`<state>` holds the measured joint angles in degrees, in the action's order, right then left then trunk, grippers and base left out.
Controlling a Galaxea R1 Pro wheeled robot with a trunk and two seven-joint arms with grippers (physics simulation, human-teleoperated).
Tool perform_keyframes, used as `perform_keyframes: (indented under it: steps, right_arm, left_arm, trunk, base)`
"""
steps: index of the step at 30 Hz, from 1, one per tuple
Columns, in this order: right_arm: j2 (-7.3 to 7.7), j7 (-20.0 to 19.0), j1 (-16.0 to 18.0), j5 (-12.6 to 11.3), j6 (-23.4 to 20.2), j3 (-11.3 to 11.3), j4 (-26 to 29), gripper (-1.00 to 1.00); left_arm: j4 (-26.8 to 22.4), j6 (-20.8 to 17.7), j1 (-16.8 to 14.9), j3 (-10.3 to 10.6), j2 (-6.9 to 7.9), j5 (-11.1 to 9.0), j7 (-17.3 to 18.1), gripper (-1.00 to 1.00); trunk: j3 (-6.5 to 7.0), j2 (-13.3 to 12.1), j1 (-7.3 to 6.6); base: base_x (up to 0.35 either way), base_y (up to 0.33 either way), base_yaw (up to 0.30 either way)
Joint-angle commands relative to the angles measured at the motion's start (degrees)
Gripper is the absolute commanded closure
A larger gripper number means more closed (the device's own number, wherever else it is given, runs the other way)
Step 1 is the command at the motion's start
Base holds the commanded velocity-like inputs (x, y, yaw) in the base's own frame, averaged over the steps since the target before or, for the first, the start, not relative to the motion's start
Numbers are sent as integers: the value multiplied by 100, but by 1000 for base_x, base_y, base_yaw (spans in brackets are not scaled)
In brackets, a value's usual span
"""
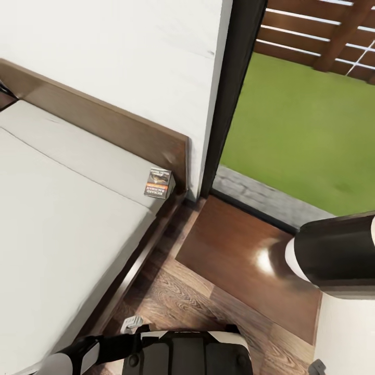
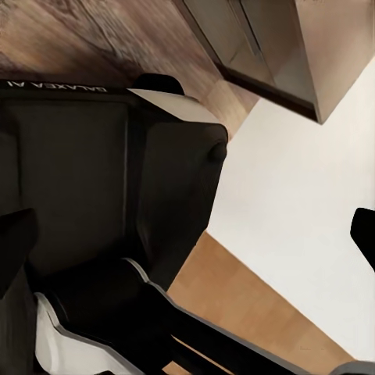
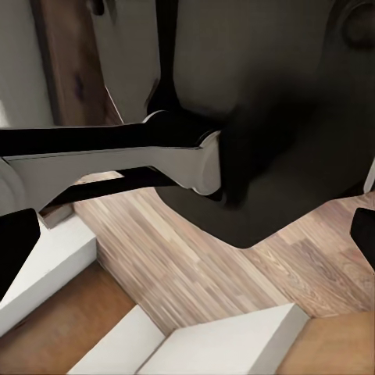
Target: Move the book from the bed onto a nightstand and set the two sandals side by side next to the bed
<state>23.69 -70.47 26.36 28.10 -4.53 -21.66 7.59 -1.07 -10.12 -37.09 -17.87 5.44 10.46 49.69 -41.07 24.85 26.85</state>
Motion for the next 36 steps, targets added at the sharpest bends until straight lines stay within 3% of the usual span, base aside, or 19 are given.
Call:
perform_keyframes:
  steps: [1, 36]
  right_arm:
    - [0, -28, 1, 38, -48, -49, 5, -100]
    - [-1, -28, 1, 38, -48, -49, 5, -100]
  left_arm:
    - [-7, -51, -1, -50, 0, 44, 22, -100]
    - [-9, -51, 0, -50, 1, 123, 15, -100]
  trunk:
    - [-6, 8, 3]
    - [-6, 8, 3]
  base:
    - [0, -1, 178]
    - [0, 0, 285]
